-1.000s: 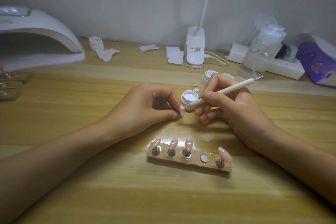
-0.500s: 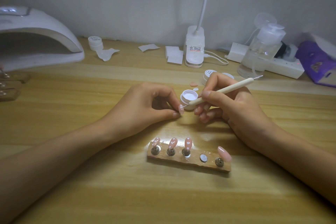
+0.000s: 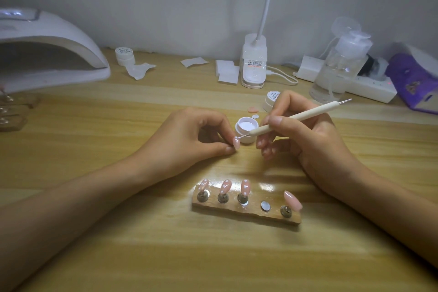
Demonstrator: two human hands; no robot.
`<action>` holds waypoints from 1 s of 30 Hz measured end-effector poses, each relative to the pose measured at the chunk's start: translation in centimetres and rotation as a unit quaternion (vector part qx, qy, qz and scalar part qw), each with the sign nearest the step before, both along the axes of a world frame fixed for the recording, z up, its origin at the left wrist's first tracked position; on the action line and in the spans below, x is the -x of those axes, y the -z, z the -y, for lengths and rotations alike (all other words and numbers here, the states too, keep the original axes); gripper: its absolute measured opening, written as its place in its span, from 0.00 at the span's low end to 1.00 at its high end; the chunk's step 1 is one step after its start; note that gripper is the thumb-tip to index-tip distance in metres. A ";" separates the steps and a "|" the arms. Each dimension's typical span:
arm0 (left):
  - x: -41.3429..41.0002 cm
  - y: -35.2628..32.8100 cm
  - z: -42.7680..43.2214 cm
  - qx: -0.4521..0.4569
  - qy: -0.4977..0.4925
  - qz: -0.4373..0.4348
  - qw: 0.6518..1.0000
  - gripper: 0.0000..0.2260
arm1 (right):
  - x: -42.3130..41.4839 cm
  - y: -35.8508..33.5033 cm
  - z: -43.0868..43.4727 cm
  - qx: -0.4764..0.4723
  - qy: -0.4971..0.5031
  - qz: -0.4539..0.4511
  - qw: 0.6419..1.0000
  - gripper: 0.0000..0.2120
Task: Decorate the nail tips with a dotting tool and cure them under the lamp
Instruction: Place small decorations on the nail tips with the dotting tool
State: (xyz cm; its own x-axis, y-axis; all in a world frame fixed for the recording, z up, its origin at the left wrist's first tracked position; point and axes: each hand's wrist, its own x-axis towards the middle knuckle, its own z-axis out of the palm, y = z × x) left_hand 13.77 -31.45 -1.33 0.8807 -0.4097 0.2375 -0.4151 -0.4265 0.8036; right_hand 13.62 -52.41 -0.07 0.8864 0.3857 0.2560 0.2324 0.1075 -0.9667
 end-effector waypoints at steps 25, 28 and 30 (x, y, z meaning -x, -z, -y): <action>0.0 0.0 0.0 0.001 0.000 0.008 1.000 0.11 | 0.0 0.0 -0.2 0.046 0.016 -0.034 0.998 0.10; -0.1 0.0 0.1 0.002 0.000 0.010 1.000 0.11 | 0.0 0.0 -0.2 0.046 0.016 -0.033 0.998 0.10; -0.1 0.0 0.1 0.004 0.001 0.010 1.000 0.11 | 0.0 0.0 -0.2 0.044 0.016 -0.032 0.998 0.10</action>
